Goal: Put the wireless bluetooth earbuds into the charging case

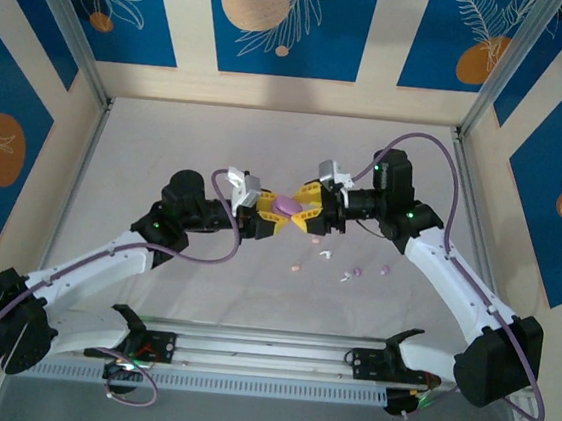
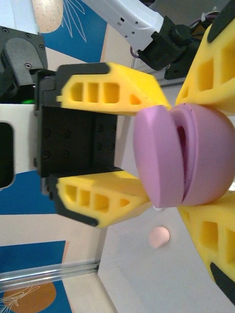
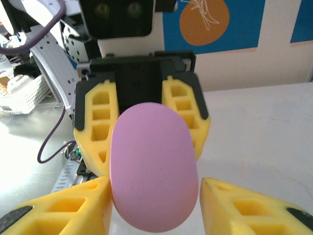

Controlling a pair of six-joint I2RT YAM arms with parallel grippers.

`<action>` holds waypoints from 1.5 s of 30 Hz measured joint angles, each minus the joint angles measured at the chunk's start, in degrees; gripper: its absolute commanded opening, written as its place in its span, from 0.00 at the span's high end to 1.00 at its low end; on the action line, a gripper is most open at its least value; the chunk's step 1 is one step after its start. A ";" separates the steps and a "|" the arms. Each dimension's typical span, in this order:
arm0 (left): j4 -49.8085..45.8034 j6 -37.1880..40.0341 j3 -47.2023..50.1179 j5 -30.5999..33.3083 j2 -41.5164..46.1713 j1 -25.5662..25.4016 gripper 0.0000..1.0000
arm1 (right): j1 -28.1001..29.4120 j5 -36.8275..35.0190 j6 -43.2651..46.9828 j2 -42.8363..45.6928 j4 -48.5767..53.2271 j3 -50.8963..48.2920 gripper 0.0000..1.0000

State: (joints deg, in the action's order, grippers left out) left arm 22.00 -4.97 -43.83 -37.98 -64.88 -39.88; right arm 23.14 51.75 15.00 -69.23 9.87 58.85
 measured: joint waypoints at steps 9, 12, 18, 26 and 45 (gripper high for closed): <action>-1.44 0.83 0.00 -2.10 0.02 -0.33 0.82 | -0.68 -2.82 -2.38 -0.37 -1.55 1.11 0.52; 0.04 0.07 0.15 -2.12 0.00 -0.33 0.82 | 0.39 -4.04 -1.36 -0.37 -1.16 1.11 0.60; 2.64 -1.97 1.22 -2.10 -0.13 -0.33 0.77 | 1.57 -5.44 0.61 -0.37 -0.02 1.27 0.76; 3.37 -2.19 1.57 -1.90 -0.17 -0.33 0.57 | 2.54 -7.85 2.56 -0.35 2.47 2.82 0.87; 3.69 -3.98 1.57 -1.95 -2.05 -0.66 0.61 | 4.31 -12.63 5.16 -0.35 4.37 3.41 0.85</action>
State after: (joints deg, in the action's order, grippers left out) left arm 25.69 -8.95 -42.26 -39.92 -66.94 -40.53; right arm 27.44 39.11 20.16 -69.58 14.24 62.26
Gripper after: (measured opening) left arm 0.426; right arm 0.143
